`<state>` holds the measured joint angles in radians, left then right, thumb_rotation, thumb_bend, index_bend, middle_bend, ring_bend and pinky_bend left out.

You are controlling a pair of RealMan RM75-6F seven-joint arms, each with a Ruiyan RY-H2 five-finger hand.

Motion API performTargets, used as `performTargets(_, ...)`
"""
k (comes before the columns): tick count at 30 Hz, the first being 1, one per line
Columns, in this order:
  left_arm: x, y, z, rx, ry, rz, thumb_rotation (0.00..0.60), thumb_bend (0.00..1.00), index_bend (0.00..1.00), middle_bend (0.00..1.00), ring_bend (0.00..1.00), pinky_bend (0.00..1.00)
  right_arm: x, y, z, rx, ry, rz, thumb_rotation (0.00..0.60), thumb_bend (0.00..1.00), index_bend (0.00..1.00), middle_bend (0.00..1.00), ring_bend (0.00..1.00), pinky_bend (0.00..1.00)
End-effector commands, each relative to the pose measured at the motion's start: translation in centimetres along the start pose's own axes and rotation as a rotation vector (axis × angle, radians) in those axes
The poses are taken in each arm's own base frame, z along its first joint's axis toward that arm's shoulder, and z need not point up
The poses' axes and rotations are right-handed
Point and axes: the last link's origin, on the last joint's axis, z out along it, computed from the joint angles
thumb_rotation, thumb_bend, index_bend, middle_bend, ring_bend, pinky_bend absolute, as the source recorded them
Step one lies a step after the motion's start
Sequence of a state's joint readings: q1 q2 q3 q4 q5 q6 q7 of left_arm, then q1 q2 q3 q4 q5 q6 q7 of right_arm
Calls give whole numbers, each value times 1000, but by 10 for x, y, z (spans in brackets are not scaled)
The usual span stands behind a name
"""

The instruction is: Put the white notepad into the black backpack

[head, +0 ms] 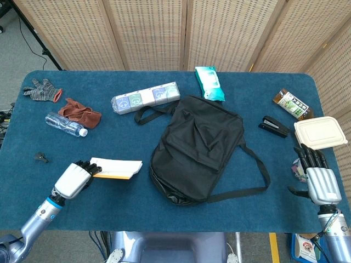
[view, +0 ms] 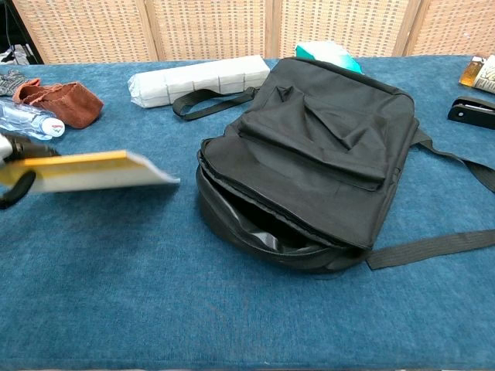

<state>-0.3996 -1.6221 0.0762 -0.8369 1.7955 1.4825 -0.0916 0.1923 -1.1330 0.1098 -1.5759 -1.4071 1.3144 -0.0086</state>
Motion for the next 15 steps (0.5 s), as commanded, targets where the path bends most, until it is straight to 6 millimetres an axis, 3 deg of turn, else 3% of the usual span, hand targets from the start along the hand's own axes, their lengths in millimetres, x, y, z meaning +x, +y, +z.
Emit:
performTargets(1, 12, -8, 12, 12, 48, 11, 600, 709, 840, 616, 510, 649, 4, -12, 13, 39, -50, 37, 600, 0, 0, 0, 0, 0)
performTargets(9, 42, -29, 39, 20, 108, 86, 600, 708, 840, 617, 512, 649, -2, -36, 28, 75, -220, 174, 600, 0, 0, 0, 0, 0)
performTargets(15, 68, -38, 46, 10, 145, 134, 600, 708, 840, 617, 512, 649, -8, -60, 33, 115, -315, 234, 600, 0, 0, 0, 0, 0)
